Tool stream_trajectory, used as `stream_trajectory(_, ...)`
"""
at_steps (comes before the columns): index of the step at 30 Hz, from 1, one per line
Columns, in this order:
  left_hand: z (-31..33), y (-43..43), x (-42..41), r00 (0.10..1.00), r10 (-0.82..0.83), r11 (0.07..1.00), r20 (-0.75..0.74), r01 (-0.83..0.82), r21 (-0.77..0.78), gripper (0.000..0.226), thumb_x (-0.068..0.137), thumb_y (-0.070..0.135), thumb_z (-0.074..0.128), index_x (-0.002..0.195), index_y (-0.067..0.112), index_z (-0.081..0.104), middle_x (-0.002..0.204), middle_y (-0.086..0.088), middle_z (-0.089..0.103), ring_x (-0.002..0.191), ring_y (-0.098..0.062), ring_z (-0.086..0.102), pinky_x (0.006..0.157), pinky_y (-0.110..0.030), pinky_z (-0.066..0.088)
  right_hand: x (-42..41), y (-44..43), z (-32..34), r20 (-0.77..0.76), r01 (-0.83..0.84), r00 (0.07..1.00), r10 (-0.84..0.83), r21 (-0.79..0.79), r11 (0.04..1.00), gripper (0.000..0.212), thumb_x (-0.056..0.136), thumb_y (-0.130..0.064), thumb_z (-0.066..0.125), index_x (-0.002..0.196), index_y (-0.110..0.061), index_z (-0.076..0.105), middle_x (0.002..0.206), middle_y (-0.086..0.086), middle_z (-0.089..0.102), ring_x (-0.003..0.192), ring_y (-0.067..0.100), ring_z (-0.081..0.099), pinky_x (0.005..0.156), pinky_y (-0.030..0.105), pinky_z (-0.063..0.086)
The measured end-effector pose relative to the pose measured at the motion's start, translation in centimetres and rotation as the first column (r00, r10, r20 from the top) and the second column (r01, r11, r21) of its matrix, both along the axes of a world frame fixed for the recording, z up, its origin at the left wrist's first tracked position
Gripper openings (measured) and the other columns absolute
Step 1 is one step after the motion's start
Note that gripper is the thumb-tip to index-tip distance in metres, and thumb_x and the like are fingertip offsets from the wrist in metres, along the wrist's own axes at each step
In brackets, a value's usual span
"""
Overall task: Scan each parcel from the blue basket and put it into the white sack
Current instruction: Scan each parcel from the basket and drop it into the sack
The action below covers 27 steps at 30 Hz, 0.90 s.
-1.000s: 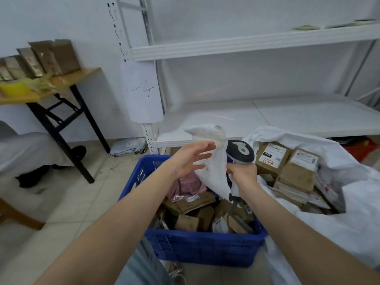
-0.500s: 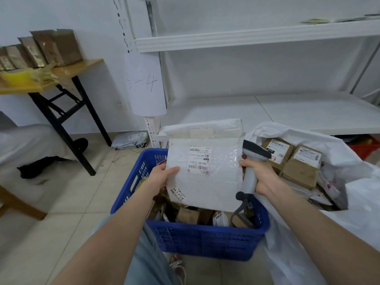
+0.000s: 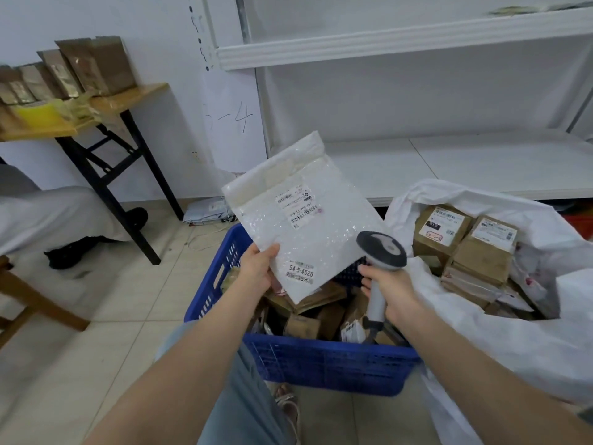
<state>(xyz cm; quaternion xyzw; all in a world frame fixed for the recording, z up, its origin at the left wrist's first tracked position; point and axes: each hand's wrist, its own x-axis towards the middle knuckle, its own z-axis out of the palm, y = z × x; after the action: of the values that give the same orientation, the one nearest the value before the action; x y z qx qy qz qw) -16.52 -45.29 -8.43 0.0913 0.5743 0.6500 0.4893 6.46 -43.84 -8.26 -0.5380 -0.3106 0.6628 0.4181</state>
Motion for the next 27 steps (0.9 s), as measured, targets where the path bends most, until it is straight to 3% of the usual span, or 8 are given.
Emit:
stream_trajectory(4, -0.8, -0.4, 3.0, 0.99, -0.097, 0.992, 0.1, 0.087, 0.097, 0.021, 0.092, -0.005, 0.053, 0.106, 0.01, 0.058, 0.106, -0.011, 0.067, 0.094, -0.03, 0.065, 0.077, -0.047, 0.055, -2.3, -1.4, -0.6, 0.013, 0.036, 0.999, -0.036, 0.026, 0.999, 0.019, 0.083, 0.001, 0.068, 0.1, -0.006, 0.062, 0.096, 0.01, 0.066, 0.095, 0.024, 0.062, 0.088, 0.035, 0.052)
stream_trajectory(6, -1.1, -0.9, 3.6, 0.977, -0.211, 0.974, 0.038, 0.207, 0.094, 0.021, 0.092, -0.004, 0.053, 0.107, 0.01, 0.058, 0.106, -0.01, 0.068, 0.089, -0.026, 0.067, 0.07, -0.039, 0.059, -2.5, -1.1, -0.6, 0.116, 0.052, 0.991, -0.059, 0.066, 0.996, 0.015, 0.082, 0.001, 0.067, 0.092, -0.009, 0.062, 0.096, 0.01, 0.066, 0.093, 0.024, 0.062, 0.089, 0.038, 0.053)
stream_trajectory(9, -1.3, -1.3, 3.4, 0.941, -0.328, 0.944, -0.086, 0.328, -0.016, 0.018, 0.09, -0.002, 0.058, 0.104, 0.01, 0.06, 0.111, -0.014, 0.068, 0.081, -0.022, 0.069, 0.059, -0.028, 0.059, -2.1, -0.6, 0.0, 0.243, 0.028, 0.968, -0.062, 0.141, 0.99, 0.018, 0.081, 0.004, 0.063, 0.074, -0.011, 0.057, 0.082, 0.009, 0.063, 0.083, 0.023, 0.059, 0.077, 0.032, 0.047)
stream_trajectory(14, -1.7, -0.9, 4.0, 0.972, -0.179, 0.984, -0.15, 0.173, -0.048, 0.018, 0.09, -0.002, 0.059, 0.107, 0.006, 0.057, 0.107, -0.013, 0.067, 0.082, -0.024, 0.069, 0.058, -0.028, 0.059, -1.4, -0.4, -0.6, 0.29, -0.015, 0.957, -0.026, 0.138, 0.99, 0.007, 0.078, -0.002, 0.065, 0.078, -0.008, 0.061, 0.077, 0.009, 0.063, 0.078, 0.024, 0.059, 0.076, 0.039, 0.053)
stream_trajectory(15, -1.9, -0.8, 4.1, 0.979, -0.138, 0.99, -0.153, 0.133, -0.04, 0.019, 0.09, -0.001, 0.059, 0.108, 0.006, 0.056, 0.108, -0.012, 0.067, 0.087, -0.026, 0.069, 0.061, -0.031, 0.059, -1.1, -0.6, -0.8, 0.288, -0.024, 0.958, -0.013, 0.125, 0.992, 0.004, 0.078, -0.004, 0.066, 0.082, -0.006, 0.064, 0.076, 0.008, 0.065, 0.076, 0.023, 0.061, 0.076, 0.039, 0.054)
stream_trajectory(18, -2.3, -0.4, 4.1, 0.985, -0.063, 0.998, -0.16, 0.057, -0.039, 0.018, 0.091, 0.001, 0.059, 0.107, 0.009, 0.055, 0.113, -0.014, 0.067, 0.098, -0.031, 0.067, 0.077, -0.041, 0.058, -0.1, -2.0, -0.8, 0.25, -0.067, 0.967, 0.049, 0.064, 0.996, 0.004, 0.083, -0.01, 0.068, 0.084, -0.006, 0.068, 0.074, 0.009, 0.072, 0.063, 0.016, 0.065, 0.059, 0.026, 0.051)
stream_trajectory(20, -2.5, -0.4, 4.4, 0.982, -0.042, 0.998, -0.182, 0.034, -0.049, 0.018, 0.092, 0.002, 0.058, 0.108, 0.009, 0.055, 0.115, -0.014, 0.066, 0.1, -0.031, 0.067, 0.081, -0.043, 0.058, 0.5, -3.4, -0.8, 0.261, -0.113, 0.96, 0.103, 0.022, 0.993, 0.007, 0.083, -0.011, 0.068, 0.084, -0.004, 0.07, 0.069, 0.01, 0.073, 0.055, 0.014, 0.065, 0.056, 0.026, 0.048)
stream_trajectory(27, -3.2, -0.6, 5.8, 0.984, -0.003, 0.999, -0.176, -0.006, -0.047, 0.026, 0.092, 0.001, 0.058, 0.118, 0.002, 0.054, 0.116, -0.017, 0.064, 0.103, -0.033, 0.065, 0.077, -0.039, 0.057, 1.0, -7.5, -1.1, 0.245, -0.159, 0.955, 0.166, -0.048, 0.986, 0.016, 0.084, -0.004, 0.064, 0.068, -0.002, 0.067, 0.052, 0.004, 0.065, 0.046, 0.012, 0.058, 0.052, 0.025, 0.049)
